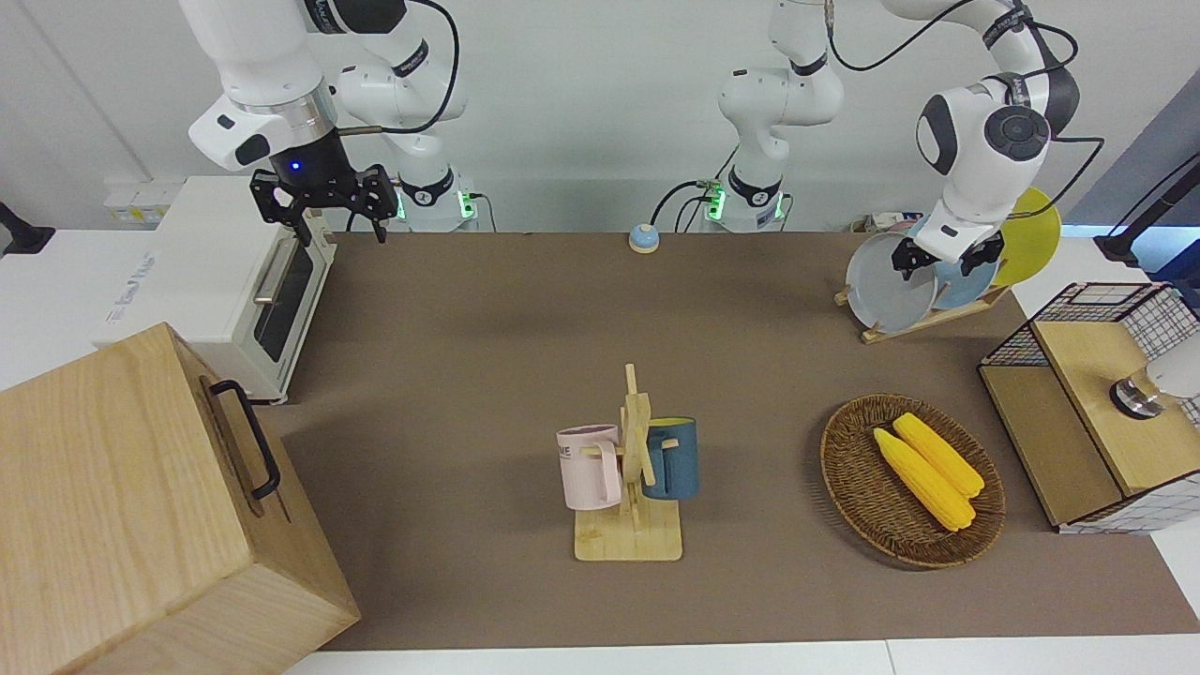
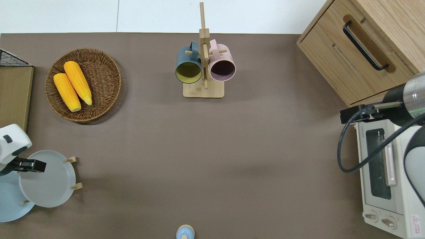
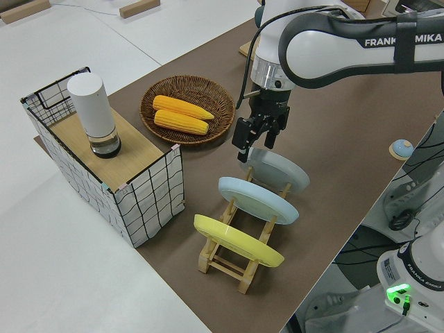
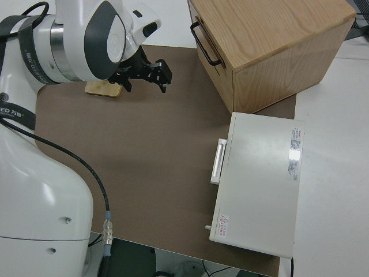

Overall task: Pick gray plate from low plate rack and place it on table with left arm
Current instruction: 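Lower the left gripper onto the rim of the front gray plate and grasp it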

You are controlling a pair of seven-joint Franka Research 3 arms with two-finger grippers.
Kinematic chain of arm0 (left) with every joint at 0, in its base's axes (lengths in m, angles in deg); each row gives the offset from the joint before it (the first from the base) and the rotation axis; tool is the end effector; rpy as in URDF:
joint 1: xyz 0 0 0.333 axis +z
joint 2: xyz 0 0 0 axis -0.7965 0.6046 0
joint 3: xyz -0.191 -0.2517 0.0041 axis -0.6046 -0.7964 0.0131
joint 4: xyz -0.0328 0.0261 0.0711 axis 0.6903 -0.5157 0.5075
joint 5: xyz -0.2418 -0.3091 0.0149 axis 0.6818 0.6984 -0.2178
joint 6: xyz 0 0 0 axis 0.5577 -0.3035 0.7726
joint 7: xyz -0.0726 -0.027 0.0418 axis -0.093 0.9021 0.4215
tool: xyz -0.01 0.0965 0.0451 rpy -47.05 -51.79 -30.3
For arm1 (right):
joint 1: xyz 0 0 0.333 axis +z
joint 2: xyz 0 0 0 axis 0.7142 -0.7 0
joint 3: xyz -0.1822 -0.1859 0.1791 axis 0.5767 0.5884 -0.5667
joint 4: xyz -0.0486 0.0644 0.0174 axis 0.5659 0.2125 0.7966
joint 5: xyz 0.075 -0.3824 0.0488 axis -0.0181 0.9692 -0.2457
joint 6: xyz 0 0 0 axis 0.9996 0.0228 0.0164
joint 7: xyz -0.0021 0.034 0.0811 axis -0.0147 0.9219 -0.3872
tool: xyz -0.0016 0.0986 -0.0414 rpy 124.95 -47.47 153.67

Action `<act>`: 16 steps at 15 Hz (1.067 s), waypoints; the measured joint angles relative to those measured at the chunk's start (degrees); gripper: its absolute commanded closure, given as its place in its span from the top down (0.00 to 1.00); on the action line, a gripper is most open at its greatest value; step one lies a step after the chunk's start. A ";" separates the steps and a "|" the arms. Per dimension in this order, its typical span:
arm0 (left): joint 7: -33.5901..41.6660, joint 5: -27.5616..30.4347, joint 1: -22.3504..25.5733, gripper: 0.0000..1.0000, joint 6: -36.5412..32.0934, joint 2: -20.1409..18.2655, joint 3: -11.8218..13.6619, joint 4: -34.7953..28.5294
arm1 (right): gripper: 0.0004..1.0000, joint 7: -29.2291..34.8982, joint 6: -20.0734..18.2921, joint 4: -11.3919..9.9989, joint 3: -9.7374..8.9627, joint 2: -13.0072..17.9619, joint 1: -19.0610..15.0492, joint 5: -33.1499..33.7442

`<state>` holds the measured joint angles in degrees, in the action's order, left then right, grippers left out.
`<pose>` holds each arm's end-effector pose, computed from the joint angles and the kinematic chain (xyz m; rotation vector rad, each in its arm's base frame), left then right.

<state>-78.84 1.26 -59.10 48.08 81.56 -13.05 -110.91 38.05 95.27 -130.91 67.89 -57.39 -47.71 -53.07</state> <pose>0.4809 0.1222 0.4388 -2.8774 0.1667 0.2549 0.5576 0.0467 0.6399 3.1230 0.0813 -0.0104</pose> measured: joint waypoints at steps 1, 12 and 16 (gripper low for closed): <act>0.00 0.26 0.00 1.00 0.84 0.00 0.33 -0.75 | 0.98 0.00 0.00 0.00 0.00 0.00 0.00 0.00; 0.00 1.85 -0.01 0.00 3.51 0.45 0.34 -3.31 | 0.98 0.00 0.00 0.00 0.00 0.00 0.00 0.00; 0.00 2.60 -0.11 0.00 3.51 0.34 0.29 -3.24 | 0.98 0.00 0.00 0.00 0.00 0.00 0.00 0.00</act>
<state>-78.85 3.86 -59.20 51.60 81.90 -12.75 -114.15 38.05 95.27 -130.91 67.89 -57.39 -47.71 -53.07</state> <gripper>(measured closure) 0.824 0.013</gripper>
